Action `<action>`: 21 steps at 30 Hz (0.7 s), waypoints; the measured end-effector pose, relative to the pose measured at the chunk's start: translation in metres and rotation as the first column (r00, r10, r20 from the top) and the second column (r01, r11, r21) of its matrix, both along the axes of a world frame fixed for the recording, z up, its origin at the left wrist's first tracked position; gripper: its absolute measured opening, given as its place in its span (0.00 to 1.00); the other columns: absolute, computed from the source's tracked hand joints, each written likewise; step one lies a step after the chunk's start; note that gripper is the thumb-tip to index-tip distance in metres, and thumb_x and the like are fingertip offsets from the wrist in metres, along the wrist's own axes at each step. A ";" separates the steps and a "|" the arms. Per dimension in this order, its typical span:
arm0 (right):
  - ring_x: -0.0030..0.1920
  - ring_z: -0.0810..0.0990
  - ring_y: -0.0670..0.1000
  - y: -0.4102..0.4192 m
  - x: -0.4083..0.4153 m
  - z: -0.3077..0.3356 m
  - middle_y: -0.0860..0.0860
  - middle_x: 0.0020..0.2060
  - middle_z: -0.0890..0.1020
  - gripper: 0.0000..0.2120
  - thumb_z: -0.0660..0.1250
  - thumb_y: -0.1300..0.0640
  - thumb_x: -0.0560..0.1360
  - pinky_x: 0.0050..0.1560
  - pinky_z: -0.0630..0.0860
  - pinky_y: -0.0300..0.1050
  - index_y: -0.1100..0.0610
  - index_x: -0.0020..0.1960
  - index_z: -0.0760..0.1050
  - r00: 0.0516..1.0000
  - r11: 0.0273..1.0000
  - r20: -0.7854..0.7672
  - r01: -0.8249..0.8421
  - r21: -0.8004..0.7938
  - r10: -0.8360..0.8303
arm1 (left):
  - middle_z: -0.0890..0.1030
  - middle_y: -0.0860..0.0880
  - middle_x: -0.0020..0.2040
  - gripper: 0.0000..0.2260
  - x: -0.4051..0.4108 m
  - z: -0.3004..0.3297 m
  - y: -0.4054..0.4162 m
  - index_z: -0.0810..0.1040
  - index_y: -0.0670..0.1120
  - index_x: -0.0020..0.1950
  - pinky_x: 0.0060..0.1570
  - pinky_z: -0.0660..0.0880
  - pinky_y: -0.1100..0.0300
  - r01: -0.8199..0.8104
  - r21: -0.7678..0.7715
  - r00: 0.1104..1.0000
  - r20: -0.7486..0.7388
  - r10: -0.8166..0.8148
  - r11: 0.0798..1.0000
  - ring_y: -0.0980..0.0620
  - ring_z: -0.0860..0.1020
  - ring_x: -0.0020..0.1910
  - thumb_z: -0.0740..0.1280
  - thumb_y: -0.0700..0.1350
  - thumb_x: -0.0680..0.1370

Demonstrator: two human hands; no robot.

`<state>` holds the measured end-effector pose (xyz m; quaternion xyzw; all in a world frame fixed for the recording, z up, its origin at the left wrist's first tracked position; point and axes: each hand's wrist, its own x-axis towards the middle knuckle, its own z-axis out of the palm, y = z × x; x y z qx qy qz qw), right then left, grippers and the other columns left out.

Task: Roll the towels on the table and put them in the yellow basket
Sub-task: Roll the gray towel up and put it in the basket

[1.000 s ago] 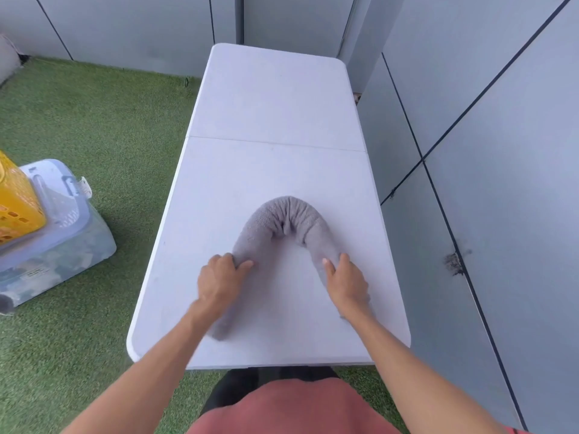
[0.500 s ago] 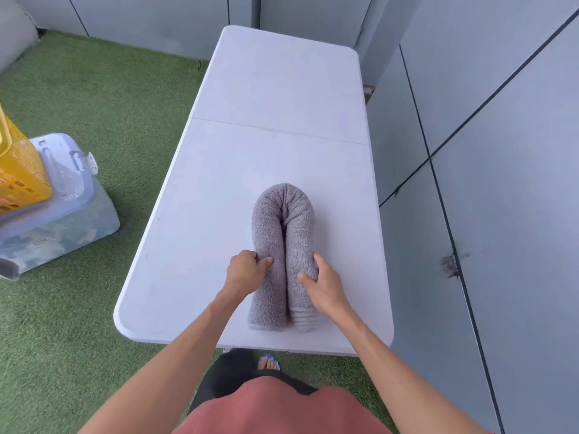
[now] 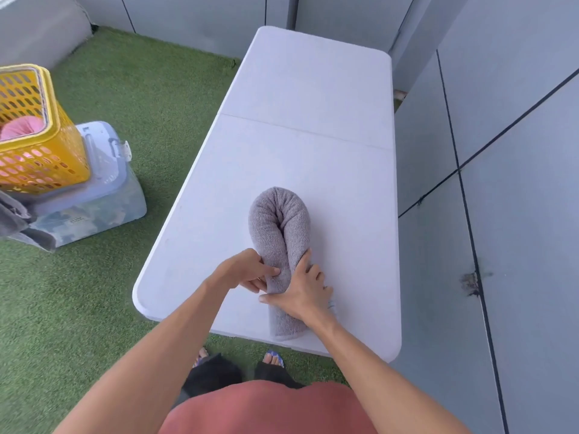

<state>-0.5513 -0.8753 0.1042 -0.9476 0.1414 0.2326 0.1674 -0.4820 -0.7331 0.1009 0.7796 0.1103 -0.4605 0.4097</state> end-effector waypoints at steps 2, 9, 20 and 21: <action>0.62 0.69 0.58 0.012 0.002 -0.005 0.57 0.64 0.67 0.65 0.71 0.29 0.58 0.56 0.69 0.57 0.59 0.77 0.39 0.998 0.993 0.063 0.019 -0.117 -0.012 | 0.85 0.46 0.39 0.15 -0.001 0.002 0.003 0.78 0.40 0.46 0.53 0.80 0.48 0.015 -0.031 1.000 0.005 -0.014 0.999 0.47 0.84 0.42 0.71 0.53 0.74; 0.59 0.73 0.57 0.062 0.030 -0.011 0.55 0.60 0.72 0.52 0.71 0.38 0.64 0.54 0.70 0.54 0.58 0.76 0.49 0.981 0.977 0.176 -0.047 -0.208 0.084 | 0.85 0.48 0.48 0.20 0.007 -0.005 0.071 0.80 0.41 0.52 0.49 0.77 0.56 0.015 -0.070 0.995 0.098 -0.008 0.997 0.50 0.82 0.50 0.65 0.58 0.77; 0.61 0.73 0.58 0.351 0.113 -0.008 0.55 0.62 0.72 0.51 0.71 0.37 0.63 0.57 0.71 0.56 0.52 0.76 0.48 0.965 0.977 0.154 -0.208 -0.051 0.213 | 0.77 0.48 0.57 0.23 0.026 -0.013 0.400 0.72 0.47 0.63 0.54 0.75 0.49 -0.314 0.315 0.801 0.595 0.071 0.896 0.48 0.77 0.54 0.62 0.63 0.76; 0.61 0.73 0.58 0.377 0.120 -0.007 0.55 0.62 0.72 0.51 0.71 0.38 0.62 0.57 0.71 0.56 0.51 0.75 0.48 0.962 0.973 0.143 -0.228 -0.038 0.231 | 0.76 0.47 0.59 0.23 0.027 -0.011 0.431 0.71 0.47 0.64 0.55 0.74 0.48 -0.343 0.341 0.786 0.614 0.069 0.875 0.46 0.76 0.56 0.62 0.62 0.77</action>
